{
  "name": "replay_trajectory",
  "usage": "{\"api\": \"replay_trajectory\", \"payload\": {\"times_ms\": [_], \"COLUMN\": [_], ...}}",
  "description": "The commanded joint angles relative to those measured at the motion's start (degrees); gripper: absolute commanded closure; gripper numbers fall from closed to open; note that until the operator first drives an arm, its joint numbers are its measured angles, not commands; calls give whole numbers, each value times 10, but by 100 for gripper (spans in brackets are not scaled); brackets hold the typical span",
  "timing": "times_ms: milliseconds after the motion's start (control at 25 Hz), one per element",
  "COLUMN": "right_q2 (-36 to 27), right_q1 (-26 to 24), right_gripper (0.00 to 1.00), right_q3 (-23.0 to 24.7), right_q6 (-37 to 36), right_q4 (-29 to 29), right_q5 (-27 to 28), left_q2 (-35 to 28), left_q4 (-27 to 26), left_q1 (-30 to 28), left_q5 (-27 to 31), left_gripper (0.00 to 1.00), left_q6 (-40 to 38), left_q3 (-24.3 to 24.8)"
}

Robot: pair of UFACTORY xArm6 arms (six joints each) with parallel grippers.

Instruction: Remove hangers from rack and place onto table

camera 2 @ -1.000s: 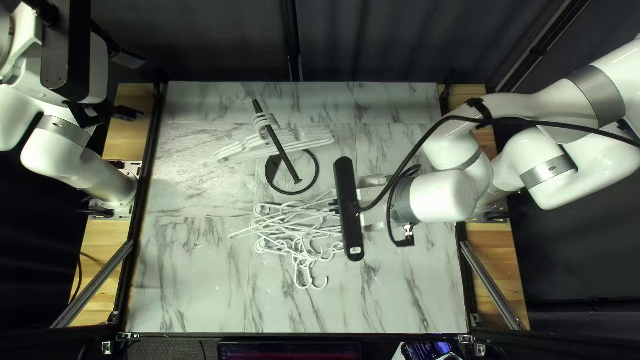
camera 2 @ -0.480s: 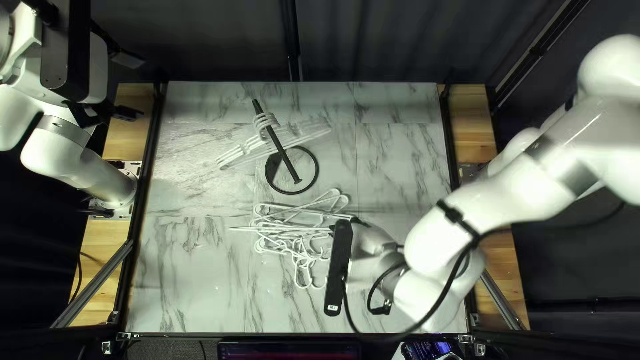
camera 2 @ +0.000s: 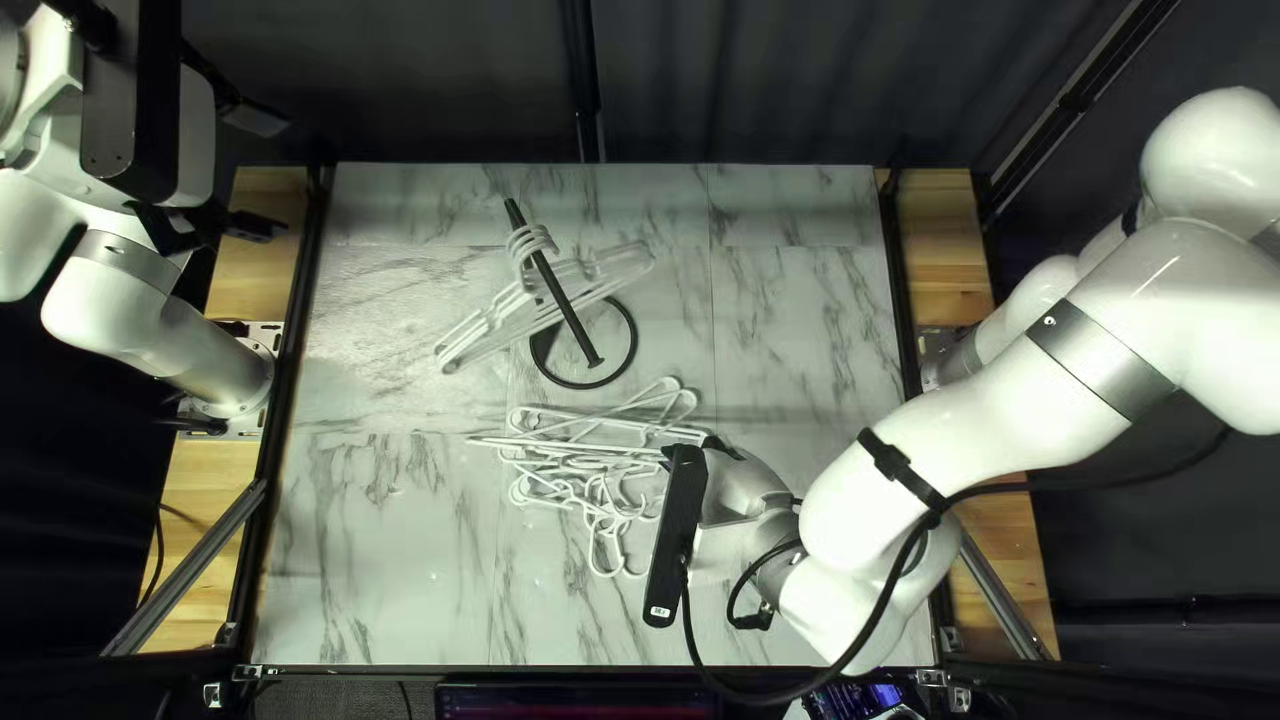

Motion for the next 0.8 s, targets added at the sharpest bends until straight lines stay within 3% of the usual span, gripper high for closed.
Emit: {"api": "replay_trajectory", "payload": {"times_ms": [40,200,320,400,480,800], "right_q2": [4,58,94,105,106,104], "right_q1": [4,25,40,45,40,37], "right_gripper": [100,100,100,100,100,100], "right_q3": [1,-23,-9,11,45,49], "right_q6": [6,39,68,83,85,80], "right_q4": [-7,-50,-99,-119,-151,-153], "right_q5": [4,53,82,82,26,15], "left_q2": [0,0,0,0,0,0], "left_q4": [0,0,0,0,0,0], "left_q1": [0,0,0,0,0,0], "left_q5": [0,0,0,0,0,0], "left_gripper": [0,0,0,0,0,0], "left_q6": [0,0,0,0,0,0], "left_q3": [0,0,0,0,0,0]}}
